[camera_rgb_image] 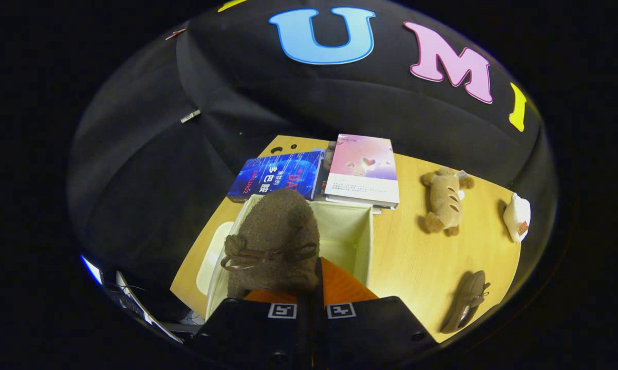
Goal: Open the storage box then place both shoes into the box .Put the left shoe in first, then the right shoe, with the right side of both shoes facing outward in a uniform manner.
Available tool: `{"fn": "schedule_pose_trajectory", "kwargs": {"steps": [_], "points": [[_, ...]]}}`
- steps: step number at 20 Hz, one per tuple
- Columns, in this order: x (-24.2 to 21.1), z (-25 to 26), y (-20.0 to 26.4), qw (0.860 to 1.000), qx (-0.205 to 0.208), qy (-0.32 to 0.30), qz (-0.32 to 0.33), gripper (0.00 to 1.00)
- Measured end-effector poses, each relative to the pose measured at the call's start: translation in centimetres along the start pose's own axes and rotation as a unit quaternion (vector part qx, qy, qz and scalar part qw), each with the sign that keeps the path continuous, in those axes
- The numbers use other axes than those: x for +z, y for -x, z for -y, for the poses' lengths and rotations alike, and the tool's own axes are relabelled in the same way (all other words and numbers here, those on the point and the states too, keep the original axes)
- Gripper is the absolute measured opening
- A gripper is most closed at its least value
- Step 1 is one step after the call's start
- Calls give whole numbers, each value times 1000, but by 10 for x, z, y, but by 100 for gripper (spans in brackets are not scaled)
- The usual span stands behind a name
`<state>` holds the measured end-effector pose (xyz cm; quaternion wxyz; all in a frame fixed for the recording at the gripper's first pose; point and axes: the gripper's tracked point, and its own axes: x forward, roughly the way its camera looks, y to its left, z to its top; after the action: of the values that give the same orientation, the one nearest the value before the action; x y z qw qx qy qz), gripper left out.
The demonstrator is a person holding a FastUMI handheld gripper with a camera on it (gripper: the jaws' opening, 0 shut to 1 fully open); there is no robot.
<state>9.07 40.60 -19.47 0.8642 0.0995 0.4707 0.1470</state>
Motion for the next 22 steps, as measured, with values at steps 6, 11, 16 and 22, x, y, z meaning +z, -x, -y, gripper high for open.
{"fn": "schedule_pose_trajectory", "kwargs": {"steps": [6, 11, 16, 22], "points": [[-42, -16, -59, 997, -49, -4, -56, 7], [-67, -26, -90, 993, -53, -6, -107, 7], [-86, -35, -99, 989, -31, -2, -143, 15], [-83, -29, -91, 990, -8, 13, -140, 47]]}}
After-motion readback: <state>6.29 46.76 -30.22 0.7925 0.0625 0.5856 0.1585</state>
